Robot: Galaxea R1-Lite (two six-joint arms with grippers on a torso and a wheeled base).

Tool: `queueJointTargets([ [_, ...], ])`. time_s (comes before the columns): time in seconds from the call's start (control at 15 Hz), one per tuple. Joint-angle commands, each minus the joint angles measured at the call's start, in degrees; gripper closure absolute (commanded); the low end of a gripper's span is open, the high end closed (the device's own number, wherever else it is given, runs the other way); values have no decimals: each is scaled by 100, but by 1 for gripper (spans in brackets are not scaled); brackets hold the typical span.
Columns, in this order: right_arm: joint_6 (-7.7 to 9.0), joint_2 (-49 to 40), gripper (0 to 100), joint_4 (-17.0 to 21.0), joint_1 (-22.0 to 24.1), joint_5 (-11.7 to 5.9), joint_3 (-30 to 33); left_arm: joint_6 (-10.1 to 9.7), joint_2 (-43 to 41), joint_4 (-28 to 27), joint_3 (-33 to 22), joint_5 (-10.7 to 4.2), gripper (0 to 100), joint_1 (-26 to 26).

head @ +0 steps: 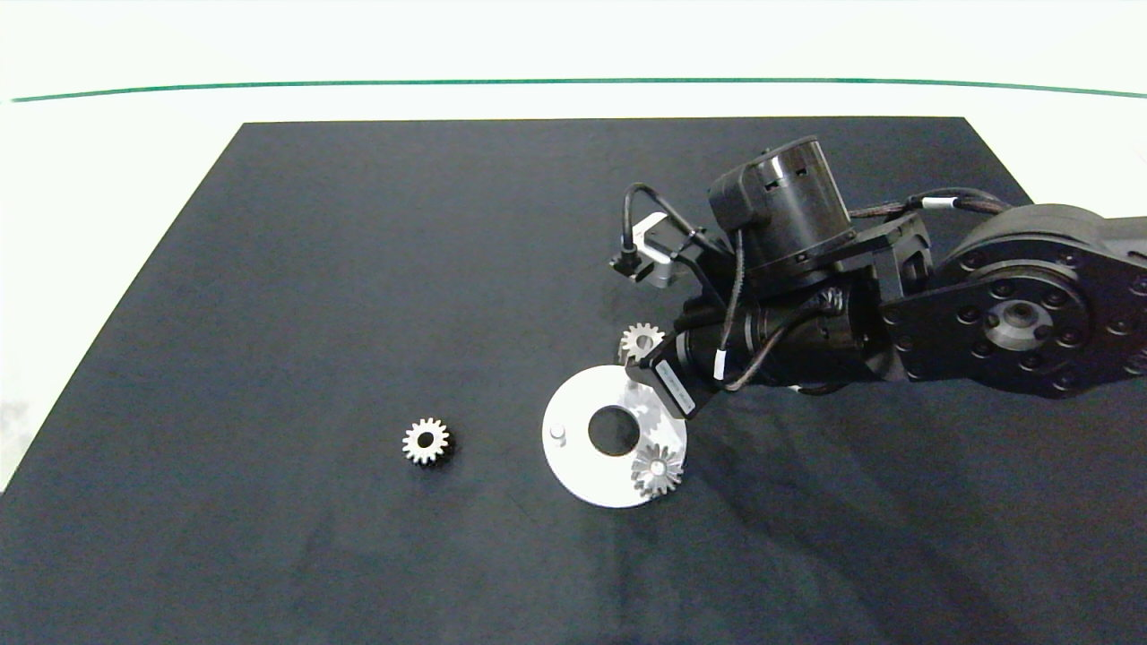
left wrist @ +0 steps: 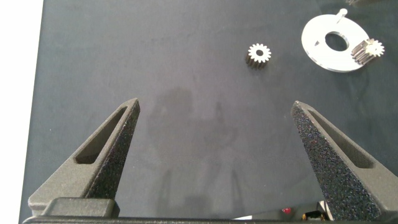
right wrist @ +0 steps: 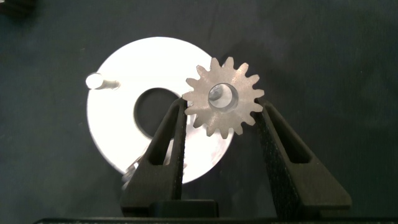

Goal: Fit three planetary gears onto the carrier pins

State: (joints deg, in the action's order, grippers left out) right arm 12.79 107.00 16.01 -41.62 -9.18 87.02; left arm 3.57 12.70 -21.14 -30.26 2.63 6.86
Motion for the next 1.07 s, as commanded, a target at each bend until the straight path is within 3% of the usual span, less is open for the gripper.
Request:
queueJointTargets([
  [0.07,22,-135,84,8,-101,-93,-88,3,-13,-4,-7,0,0,-1],
  [0.87,22,199,84,-71,-74,-137,-44,3,-49,-13,-7,0,0,-1],
  [1.07,110,278,84,-177,-66,-146,-36,3,-49,-13,-15,0,0,8],
])
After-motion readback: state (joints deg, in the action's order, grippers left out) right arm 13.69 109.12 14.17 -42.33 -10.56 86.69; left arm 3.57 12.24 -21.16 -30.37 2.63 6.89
